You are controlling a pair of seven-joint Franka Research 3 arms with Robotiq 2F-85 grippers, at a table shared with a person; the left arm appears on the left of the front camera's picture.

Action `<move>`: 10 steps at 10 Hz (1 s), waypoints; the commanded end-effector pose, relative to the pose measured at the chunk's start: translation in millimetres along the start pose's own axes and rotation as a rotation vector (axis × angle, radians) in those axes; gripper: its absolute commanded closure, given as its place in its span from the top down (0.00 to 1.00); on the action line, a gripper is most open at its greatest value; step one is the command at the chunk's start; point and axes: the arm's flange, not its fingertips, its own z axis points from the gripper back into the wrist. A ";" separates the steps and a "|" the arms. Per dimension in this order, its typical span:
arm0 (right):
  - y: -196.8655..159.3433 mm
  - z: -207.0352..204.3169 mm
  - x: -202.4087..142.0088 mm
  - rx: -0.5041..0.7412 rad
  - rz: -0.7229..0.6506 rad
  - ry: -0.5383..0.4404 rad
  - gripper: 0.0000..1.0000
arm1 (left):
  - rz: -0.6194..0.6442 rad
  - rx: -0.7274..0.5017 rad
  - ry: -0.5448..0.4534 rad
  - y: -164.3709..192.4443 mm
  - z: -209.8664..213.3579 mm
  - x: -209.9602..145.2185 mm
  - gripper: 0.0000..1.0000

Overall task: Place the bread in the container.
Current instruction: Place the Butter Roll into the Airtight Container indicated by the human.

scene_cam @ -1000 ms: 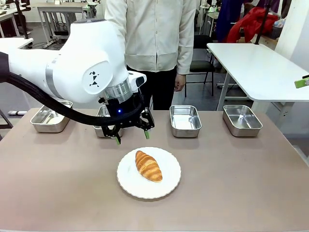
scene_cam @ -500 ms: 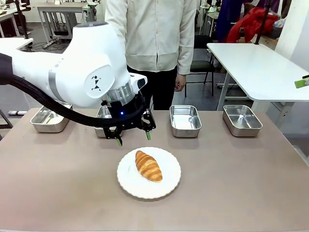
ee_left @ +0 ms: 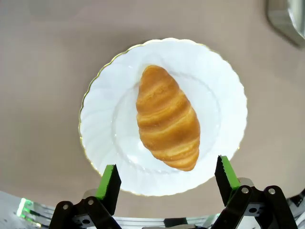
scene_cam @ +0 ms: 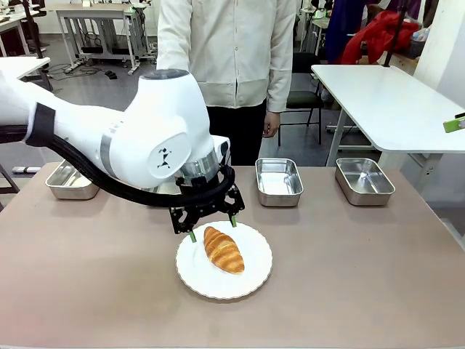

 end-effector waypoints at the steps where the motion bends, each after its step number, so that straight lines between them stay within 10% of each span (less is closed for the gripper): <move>1: -1.3 -0.7 1.5 0.007 0.010 -0.025 1.00 | 0.065 0.048 -0.024 -22.5 -12.4 -1.4 1.00; 10: -1.3 -0.7 1.5 0.007 0.010 -0.025 1.00 | 0.031 0.090 -0.019 -23.6 -60.8 7.9 1.00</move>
